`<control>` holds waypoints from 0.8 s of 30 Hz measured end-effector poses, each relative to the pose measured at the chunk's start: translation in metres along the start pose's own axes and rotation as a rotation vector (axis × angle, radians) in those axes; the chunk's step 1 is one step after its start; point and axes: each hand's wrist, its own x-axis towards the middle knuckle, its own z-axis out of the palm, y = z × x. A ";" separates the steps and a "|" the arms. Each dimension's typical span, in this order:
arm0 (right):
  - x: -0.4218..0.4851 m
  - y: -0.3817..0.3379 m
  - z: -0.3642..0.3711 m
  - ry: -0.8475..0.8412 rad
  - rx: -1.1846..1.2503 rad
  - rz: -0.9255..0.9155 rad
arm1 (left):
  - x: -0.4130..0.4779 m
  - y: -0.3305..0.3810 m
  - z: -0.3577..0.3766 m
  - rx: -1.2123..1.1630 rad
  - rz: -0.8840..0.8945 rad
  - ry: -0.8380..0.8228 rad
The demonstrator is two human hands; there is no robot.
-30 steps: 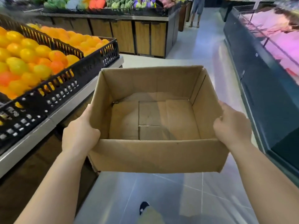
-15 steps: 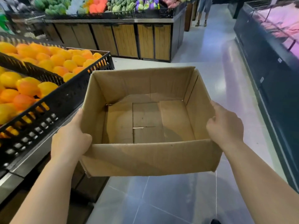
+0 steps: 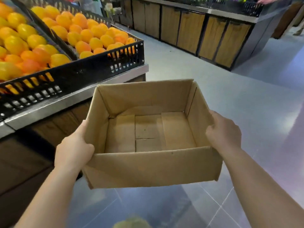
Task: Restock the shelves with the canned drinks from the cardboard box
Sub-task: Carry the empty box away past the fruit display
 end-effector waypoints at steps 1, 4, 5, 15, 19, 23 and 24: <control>0.008 0.003 0.001 -0.031 0.003 -0.025 | -0.005 0.003 0.005 -0.005 -0.034 -0.005; 0.036 0.009 0.015 -0.097 0.003 -0.088 | -0.006 0.009 0.020 -0.011 -0.114 0.001; 0.046 0.010 0.023 -0.115 0.004 -0.099 | -0.003 0.011 0.027 -0.009 -0.141 0.005; 0.136 0.018 0.102 -0.242 -0.017 -0.129 | 0.050 0.038 0.094 -0.049 -0.333 -0.035; 0.169 0.036 0.127 -0.280 0.005 -0.116 | 0.066 0.050 0.126 -0.053 -0.385 -0.058; 0.200 0.055 0.167 -0.357 -0.001 -0.130 | 0.076 0.052 0.169 -0.050 -0.462 -0.070; 0.209 0.059 0.181 -0.378 0.000 -0.141 | 0.080 0.052 0.183 -0.031 -0.486 -0.079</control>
